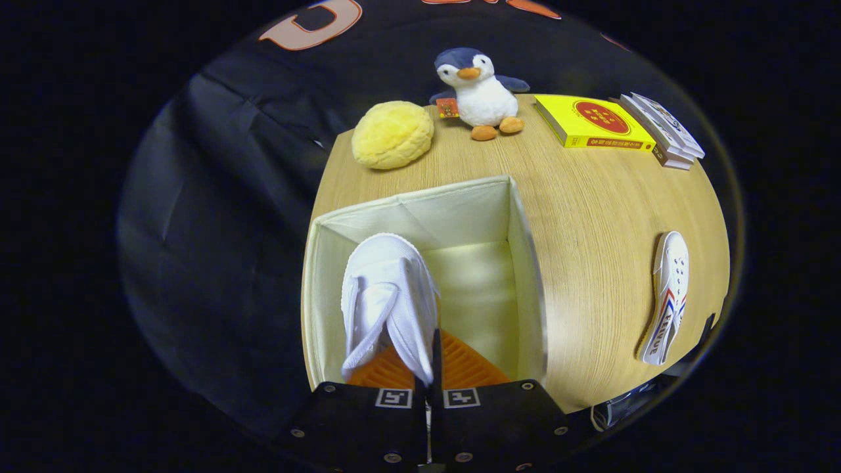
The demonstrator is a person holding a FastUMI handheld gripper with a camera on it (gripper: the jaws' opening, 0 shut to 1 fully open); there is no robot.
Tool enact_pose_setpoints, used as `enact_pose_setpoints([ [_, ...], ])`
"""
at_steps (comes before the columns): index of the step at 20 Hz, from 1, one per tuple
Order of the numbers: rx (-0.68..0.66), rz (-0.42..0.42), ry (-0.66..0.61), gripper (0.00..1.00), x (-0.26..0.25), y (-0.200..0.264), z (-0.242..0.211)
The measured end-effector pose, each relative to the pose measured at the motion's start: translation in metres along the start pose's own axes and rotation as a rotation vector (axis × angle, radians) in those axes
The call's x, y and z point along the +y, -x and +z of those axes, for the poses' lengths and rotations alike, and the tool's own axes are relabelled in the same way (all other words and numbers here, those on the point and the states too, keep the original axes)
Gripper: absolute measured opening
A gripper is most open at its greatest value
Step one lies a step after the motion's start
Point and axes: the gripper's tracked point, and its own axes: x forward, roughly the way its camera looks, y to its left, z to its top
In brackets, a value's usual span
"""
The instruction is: Open the storage box then place both shoes into the box .Put the left shoe in first, then the right shoe, with the right side of both shoes facing outward in a uniform manner.
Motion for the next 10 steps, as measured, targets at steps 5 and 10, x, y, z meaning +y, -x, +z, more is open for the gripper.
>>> enact_pose_setpoints([
  [5, 0.068, -0.045, -0.059, 0.03, 0.006, -0.034, -0.010],
  [10, 0.130, 0.019, -0.072, 0.10, 0.028, -0.050, -0.027],
])
